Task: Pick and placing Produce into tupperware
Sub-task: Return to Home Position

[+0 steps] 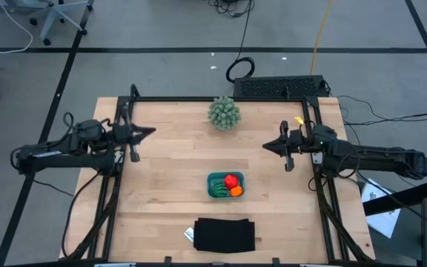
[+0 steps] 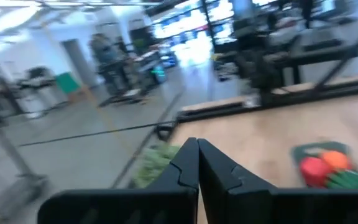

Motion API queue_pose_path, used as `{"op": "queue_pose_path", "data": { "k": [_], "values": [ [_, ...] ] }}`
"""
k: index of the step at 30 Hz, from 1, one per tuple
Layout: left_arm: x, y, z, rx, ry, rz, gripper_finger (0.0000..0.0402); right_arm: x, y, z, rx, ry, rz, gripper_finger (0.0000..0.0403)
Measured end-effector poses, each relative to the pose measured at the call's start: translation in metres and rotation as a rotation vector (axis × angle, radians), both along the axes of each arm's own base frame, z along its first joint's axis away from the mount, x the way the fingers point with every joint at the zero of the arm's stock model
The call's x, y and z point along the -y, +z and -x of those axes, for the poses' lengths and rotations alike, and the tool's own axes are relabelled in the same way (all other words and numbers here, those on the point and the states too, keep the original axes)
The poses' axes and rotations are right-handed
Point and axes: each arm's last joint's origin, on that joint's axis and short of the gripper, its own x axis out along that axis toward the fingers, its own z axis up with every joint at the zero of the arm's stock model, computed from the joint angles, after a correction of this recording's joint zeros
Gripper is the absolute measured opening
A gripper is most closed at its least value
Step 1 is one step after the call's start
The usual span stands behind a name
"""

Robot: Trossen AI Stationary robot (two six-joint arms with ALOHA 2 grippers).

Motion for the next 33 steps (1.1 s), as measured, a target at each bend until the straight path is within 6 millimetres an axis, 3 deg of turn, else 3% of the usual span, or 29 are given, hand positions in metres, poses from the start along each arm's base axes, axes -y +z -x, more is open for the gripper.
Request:
{"op": "queue_pose_path", "data": {
  "k": [5, 14, 21, 33],
  "values": [
    [0.004, -0.032, 0.001, -0.024, -0.138, 0.040, 0.0001, 0.000, -0.009, 0.006, 0.053, -0.015, -0.038, 0.0000],
    [0.006, -0.079, -0.010, -0.105, -0.231, 0.051, 0.0000, 0.002, -0.011, 0.009, 0.039, -0.030, -0.045, 0.0000],
    [0.006, -0.082, -0.007, -0.103, -0.239, 0.094, 0.0001, 0.000, -0.011, 0.013, 0.031, -0.007, -0.034, 0.0000],
    [0.010, -0.075, 0.016, 0.003, -0.254, 0.099, 0.0000, -0.006, -0.019, 0.030, 0.117, -0.001, -0.060, 0.0000]
  ]
}}
